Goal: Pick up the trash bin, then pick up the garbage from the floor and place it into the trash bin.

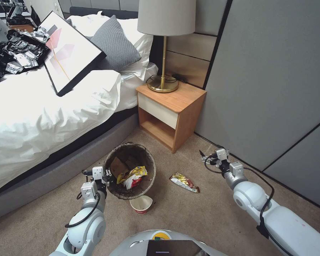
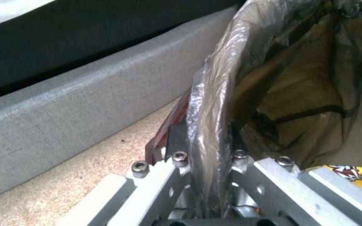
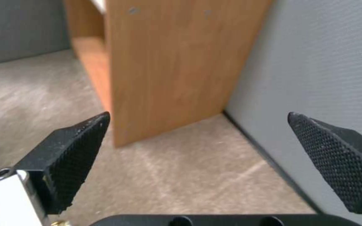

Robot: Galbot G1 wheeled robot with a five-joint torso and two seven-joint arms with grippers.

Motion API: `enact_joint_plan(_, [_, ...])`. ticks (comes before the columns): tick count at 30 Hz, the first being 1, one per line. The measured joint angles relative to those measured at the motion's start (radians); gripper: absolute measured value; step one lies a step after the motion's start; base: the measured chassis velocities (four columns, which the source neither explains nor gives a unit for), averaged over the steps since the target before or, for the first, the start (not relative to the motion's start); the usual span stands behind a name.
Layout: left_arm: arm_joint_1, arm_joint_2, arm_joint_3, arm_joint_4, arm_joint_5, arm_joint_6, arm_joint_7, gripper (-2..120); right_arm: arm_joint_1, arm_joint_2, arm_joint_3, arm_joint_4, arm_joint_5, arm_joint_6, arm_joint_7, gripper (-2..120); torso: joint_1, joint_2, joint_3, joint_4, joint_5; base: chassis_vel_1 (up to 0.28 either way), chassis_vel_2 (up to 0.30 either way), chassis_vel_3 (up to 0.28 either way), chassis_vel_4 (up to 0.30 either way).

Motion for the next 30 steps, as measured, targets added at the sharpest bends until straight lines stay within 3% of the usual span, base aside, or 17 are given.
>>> enact_joint_plan(13, [0.004,0.012,-0.004,0.0,-0.003,0.0,0.0,0,0.184,-0.051,-0.175,-0.161,0.054,0.053,-0.182,100,0.0,0.0,0.0,0.0,-0.0004,0.0,0.0,0.0,0.0])
enact_joint_plan(30, [0.003,0.012,-0.004,0.002,-0.003,-0.001,0.0,0,0.242,-0.038,-0.247,-0.239,0.071,0.087,-0.259,100,0.0,0.0,0.0,0.0,-0.0003,0.0,0.0,0.0,0.0])
